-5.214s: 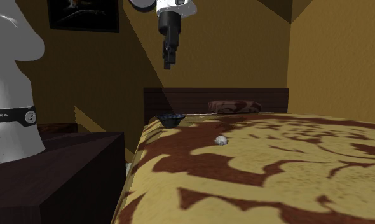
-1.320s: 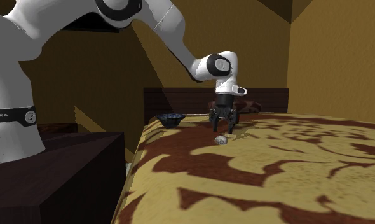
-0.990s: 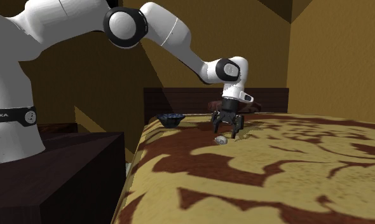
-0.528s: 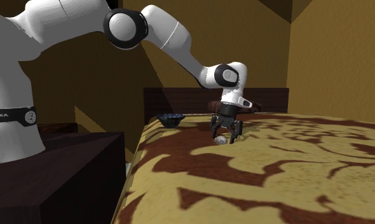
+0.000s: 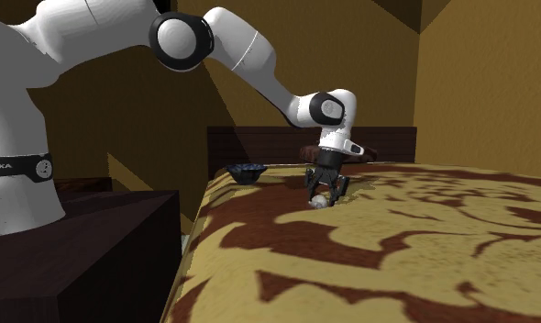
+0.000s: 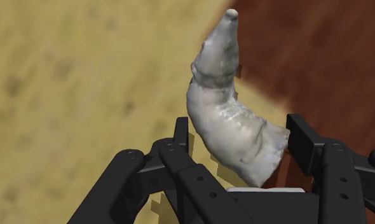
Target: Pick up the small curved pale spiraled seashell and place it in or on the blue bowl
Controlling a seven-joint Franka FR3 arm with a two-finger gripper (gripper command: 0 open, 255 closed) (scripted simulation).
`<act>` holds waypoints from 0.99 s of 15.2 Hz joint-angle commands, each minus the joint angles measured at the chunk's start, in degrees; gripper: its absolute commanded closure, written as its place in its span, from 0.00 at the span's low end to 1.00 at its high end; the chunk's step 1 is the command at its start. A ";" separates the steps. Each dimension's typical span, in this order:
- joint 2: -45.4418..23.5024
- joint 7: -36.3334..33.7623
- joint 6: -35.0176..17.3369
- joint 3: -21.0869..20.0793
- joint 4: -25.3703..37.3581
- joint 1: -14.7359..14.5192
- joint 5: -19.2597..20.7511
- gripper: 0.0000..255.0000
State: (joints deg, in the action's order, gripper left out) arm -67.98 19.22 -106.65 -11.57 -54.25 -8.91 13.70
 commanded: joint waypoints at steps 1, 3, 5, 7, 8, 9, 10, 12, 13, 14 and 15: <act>-0.04 -0.01 0.00 0.00 -0.07 0.00 0.00 1.00; -0.03 -0.02 0.01 0.00 -0.07 -0.01 0.00 1.00; -0.03 -0.04 -0.04 0.00 -0.12 -0.02 0.00 1.00; 0.62 0.00 0.26 -0.05 -0.47 0.07 -0.04 1.00; 1.28 -0.01 0.50 -0.11 -0.89 0.14 -0.07 1.00; 1.88 -0.02 0.79 -0.17 -1.21 0.20 -0.12 1.00; 2.49 -0.02 1.07 -0.23 -1.55 0.25 -0.16 1.00; 3.67 -0.02 1.68 -0.34 -2.13 0.36 -0.24 1.00; 4.26 -0.02 1.98 -0.39 -2.43 0.41 -0.29 1.00; 4.79 -0.01 2.33 -0.45 -2.61 0.45 -0.33 1.00; 5.33 0.00 2.67 -0.50 -2.81 0.50 -0.38 1.00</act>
State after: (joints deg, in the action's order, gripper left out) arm -63.53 19.31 -104.16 -11.99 -56.33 -8.47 13.38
